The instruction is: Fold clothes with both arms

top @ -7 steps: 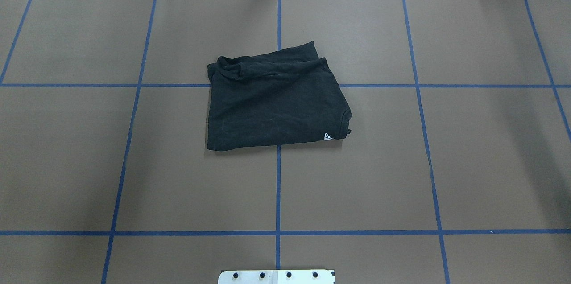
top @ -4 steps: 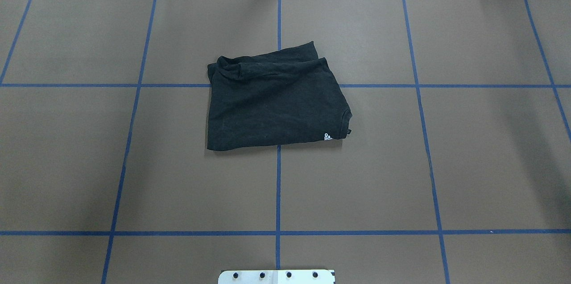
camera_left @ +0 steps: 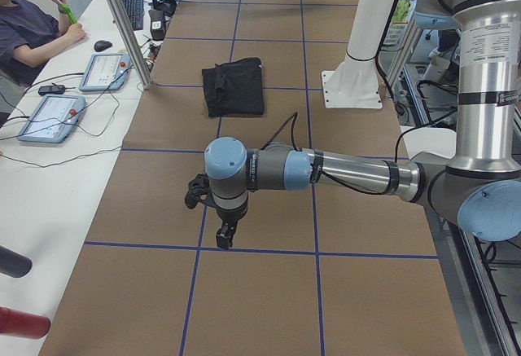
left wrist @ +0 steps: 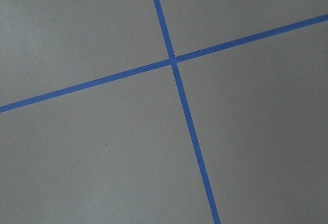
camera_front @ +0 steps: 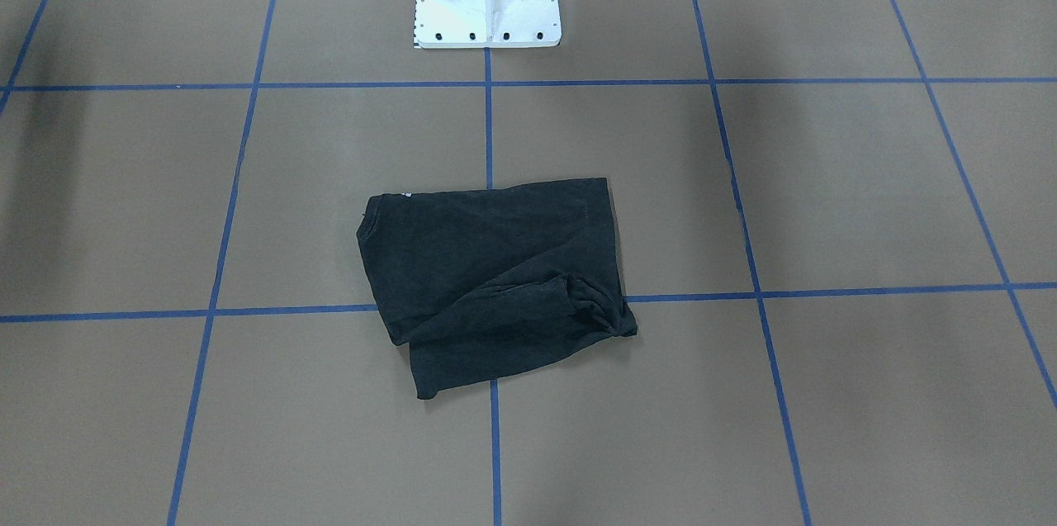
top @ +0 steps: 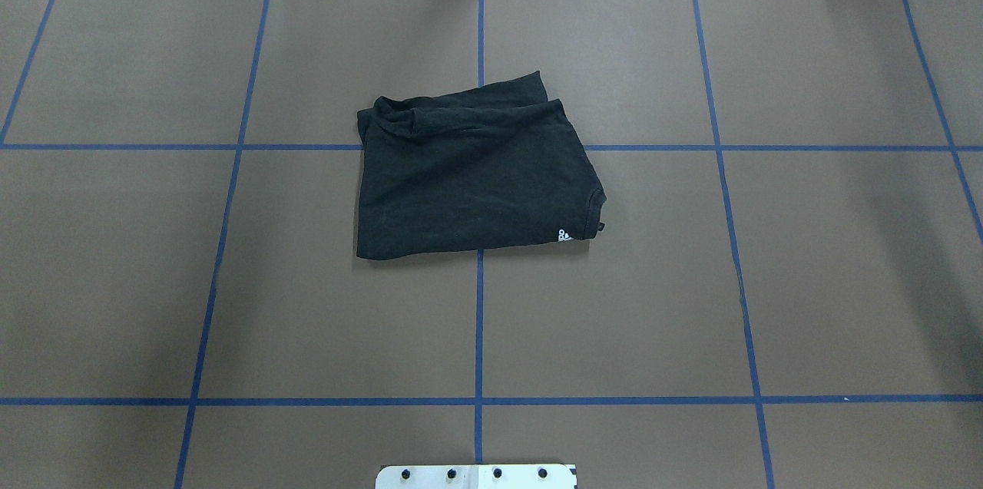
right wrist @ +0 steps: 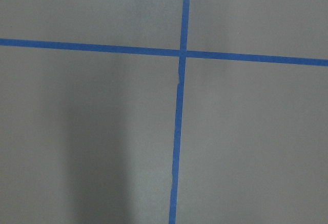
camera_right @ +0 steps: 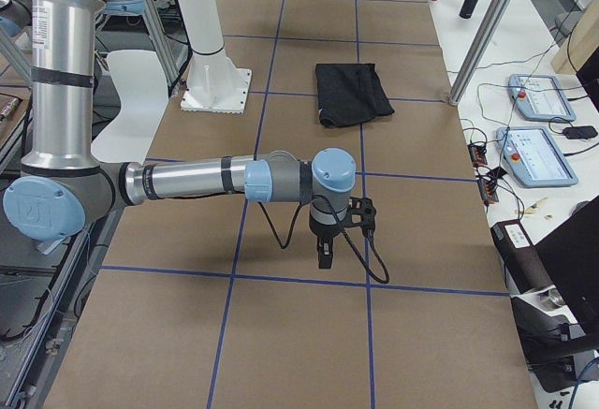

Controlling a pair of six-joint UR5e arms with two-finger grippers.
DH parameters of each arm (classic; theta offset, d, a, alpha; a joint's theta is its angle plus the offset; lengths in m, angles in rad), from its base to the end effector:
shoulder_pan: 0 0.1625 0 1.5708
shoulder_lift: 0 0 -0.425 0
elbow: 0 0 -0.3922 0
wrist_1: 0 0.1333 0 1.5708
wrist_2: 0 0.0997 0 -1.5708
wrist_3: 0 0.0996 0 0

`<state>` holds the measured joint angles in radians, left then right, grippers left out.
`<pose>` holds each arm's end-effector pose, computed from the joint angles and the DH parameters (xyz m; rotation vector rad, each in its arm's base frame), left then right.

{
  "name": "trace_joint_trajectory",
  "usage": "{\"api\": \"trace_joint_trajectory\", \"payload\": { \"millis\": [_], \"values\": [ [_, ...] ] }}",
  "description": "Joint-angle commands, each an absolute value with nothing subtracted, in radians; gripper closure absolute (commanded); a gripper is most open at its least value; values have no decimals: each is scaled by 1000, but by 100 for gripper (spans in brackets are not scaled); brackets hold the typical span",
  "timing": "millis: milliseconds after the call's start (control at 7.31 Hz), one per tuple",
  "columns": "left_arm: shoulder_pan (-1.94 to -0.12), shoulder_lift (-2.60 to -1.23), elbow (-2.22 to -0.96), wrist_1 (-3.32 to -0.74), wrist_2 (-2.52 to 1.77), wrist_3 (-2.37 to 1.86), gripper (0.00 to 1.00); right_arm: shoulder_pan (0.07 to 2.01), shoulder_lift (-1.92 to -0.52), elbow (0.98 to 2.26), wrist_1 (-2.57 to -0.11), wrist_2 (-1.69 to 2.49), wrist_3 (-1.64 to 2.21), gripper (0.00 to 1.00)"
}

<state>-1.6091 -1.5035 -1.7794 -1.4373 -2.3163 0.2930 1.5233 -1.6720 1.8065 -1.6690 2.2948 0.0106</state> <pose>-0.0833 -0.4571 0.6037 0.1306 0.7360 0.2457 0.0460 -0.4508 0.6037 0.0137 -0.7247 -0.0484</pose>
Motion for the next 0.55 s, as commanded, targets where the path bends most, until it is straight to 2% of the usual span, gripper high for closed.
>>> {"api": "trace_joint_trajectory", "payload": {
  "millis": [0,410],
  "values": [
    [-1609,-1503,-1779,-1437,-2316,293,0,1523,-1672,1807,-1669,2295,11,0],
    [-1609,-1505,-1779,-1437,-2316,293,0,1523,-1672,1812,-1669,2295,12,0]
  ]
}}
